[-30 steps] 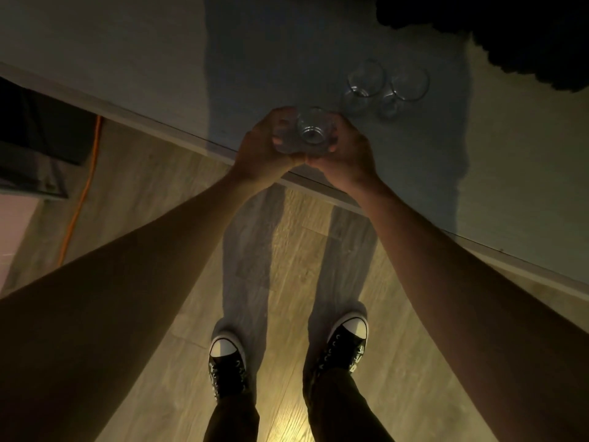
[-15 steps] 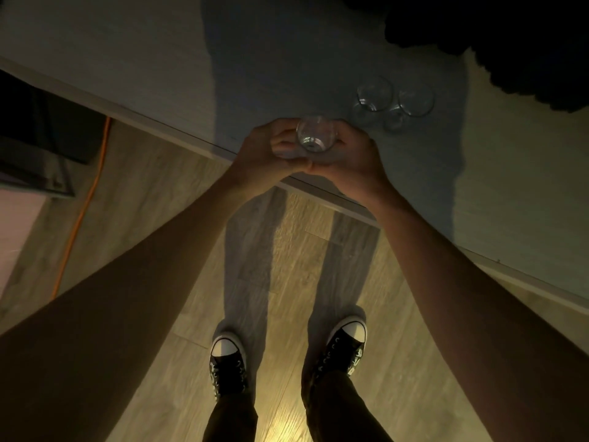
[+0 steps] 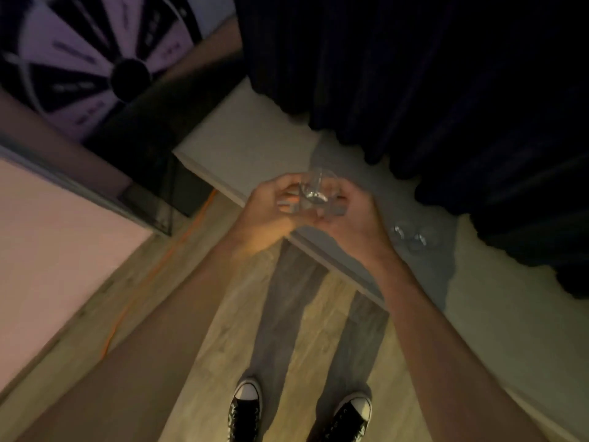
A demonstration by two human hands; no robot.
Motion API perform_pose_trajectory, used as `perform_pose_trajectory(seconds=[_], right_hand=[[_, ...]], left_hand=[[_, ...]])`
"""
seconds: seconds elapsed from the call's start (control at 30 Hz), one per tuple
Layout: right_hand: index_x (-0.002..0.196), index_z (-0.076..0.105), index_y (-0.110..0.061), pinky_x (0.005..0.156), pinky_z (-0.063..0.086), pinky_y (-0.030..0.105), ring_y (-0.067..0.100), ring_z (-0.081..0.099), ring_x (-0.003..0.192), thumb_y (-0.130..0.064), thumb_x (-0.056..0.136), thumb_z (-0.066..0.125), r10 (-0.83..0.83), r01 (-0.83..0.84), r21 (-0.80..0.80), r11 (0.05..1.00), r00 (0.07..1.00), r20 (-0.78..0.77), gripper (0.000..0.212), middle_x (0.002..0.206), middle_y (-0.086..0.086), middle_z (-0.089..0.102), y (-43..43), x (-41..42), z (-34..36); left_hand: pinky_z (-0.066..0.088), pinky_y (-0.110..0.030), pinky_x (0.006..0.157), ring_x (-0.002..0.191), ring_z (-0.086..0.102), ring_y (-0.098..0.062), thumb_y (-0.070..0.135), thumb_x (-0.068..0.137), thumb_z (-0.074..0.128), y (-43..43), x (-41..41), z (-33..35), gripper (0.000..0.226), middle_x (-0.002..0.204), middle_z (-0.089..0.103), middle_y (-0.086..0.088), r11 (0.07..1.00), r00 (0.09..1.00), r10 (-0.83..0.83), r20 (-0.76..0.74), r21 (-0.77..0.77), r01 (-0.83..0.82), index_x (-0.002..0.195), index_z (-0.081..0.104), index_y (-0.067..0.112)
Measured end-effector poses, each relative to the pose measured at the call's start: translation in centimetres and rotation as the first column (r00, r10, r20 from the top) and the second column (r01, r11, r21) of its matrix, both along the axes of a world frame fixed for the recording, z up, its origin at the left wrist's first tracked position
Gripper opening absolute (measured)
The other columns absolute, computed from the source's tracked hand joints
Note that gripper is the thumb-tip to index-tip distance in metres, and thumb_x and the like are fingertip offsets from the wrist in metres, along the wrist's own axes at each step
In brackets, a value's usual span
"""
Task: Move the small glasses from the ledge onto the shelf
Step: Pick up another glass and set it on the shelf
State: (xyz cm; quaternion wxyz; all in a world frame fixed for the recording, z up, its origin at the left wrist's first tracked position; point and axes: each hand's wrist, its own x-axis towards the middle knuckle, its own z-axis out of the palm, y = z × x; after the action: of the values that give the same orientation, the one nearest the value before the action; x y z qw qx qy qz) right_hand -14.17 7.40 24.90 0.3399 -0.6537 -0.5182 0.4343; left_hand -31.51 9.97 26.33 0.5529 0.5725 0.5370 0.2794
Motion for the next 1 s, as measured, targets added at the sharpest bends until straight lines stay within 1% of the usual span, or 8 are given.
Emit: perform_pose_trajectory(seconds=[0.13,0.23,0.37,0.5,0.6,0.7,0.87,1.0], right_hand=[[0.113,0.069,-0.034,0.090,0.061,0.043,0.002,0.071,0.097,-0.042,0.068,0.085,0.134,-0.137,0.028,0.990,0.989,0.069,0.049,0.103,-0.016,0.076,-0.8,-4.9,11.5],[0.112,0.069,-0.033,0.084,0.063,0.039,0.002,0.072,0.091,-0.033,0.074,0.088,0.258,-0.263,0.059,0.963,0.963,0.084,0.043,0.098,-0.017,0.075,-1.6,-9.0,19.9],[0.107,0.067,-0.035,0.083,0.062,0.037,0.006,0.072,0.091,-0.040,0.074,0.085,0.389,-0.403,0.143,0.904,0.914,0.113,0.037,0.096,-0.013,0.076,-2.5,-15.6,30.1],[0.105,0.066,-0.031,0.083,0.062,0.038,0.008,0.072,0.093,-0.040,0.073,0.087,0.548,-0.557,0.212,0.803,0.830,0.105,0.039,0.097,-0.012,0.075,-3.7,-23.2,39.0],[0.107,0.066,-0.024,0.077,0.056,0.025,0.011,0.069,0.094,-0.038,0.072,0.089,0.662,-0.669,0.252,0.699,0.739,0.125,0.044,0.101,-0.009,0.073,-5.5,-28.7,45.2],[0.098,0.068,-0.020,0.080,0.060,0.041,0.019,0.072,0.090,-0.049,0.056,0.086,0.723,-0.722,0.304,0.621,0.678,0.135,0.054,0.092,-0.005,0.074,-8.2,-34.3,49.9],[0.126,0.059,-0.017,0.076,0.059,0.032,0.024,0.074,0.097,-0.017,0.068,0.093,0.824,-0.784,0.370,0.498,0.561,0.079,0.068,0.106,0.004,0.074,-14.9,-43.1,55.8],[0.112,0.062,-0.022,0.078,0.062,0.036,0.022,0.075,0.092,-0.024,0.062,0.094,0.885,-0.829,0.421,0.369,0.452,0.114,0.060,0.097,0.000,0.074,-21.4,-50.3,59.4]], left_hand=[[0.053,-0.045,0.109,0.115,0.070,-0.006,0.041,0.069,0.092,-2.0,-5.7,10.8,0.061,0.120,0.076,0.012,0.991,0.997,0.053,-0.053,0.122,-0.047,0.125,0.070,0.030],[0.058,-0.043,0.102,0.110,0.073,-0.007,0.048,0.069,0.088,-4.7,-10.3,19.1,0.060,0.117,0.078,0.009,0.968,0.985,0.152,-0.079,0.212,-0.133,0.123,0.070,0.029],[0.060,-0.042,0.100,0.108,0.073,-0.009,0.043,0.072,0.090,-8.6,-16.6,29.4,0.048,0.113,0.078,0.010,0.919,0.949,0.304,-0.081,0.288,-0.269,0.116,0.071,0.036],[0.057,-0.031,0.095,0.104,0.071,-0.005,0.042,0.078,0.089,-12.9,-23.4,39.2,0.043,0.112,0.076,0.015,0.846,0.893,0.438,-0.106,0.386,-0.369,0.116,0.072,0.035],[0.058,-0.027,0.090,0.103,0.073,-0.014,0.035,0.076,0.091,-16.6,-27.9,44.7,0.047,0.111,0.078,0.003,0.761,0.829,0.556,-0.063,0.440,-0.477,0.118,0.072,0.028],[0.058,-0.021,0.084,0.101,0.073,-0.018,0.035,0.074,0.089,-21.4,-32.2,48.9,0.051,0.115,0.077,-0.005,0.668,0.749,0.662,-0.015,0.465,-0.581,0.120,0.071,0.025],[0.060,-0.025,0.088,0.095,0.075,-0.013,0.050,0.063,0.085,-30.8,-38.3,54.7,0.058,0.112,0.079,-0.004,0.493,0.599,0.800,0.030,0.537,-0.685,0.114,0.075,0.023],[0.061,-0.031,0.092,0.104,0.075,-0.020,0.033,0.077,0.086,-39.3,-43.3,58.2,0.042,0.113,0.079,-0.004,0.364,0.476,0.878,0.055,0.569,-0.737,0.114,0.076,0.017]])
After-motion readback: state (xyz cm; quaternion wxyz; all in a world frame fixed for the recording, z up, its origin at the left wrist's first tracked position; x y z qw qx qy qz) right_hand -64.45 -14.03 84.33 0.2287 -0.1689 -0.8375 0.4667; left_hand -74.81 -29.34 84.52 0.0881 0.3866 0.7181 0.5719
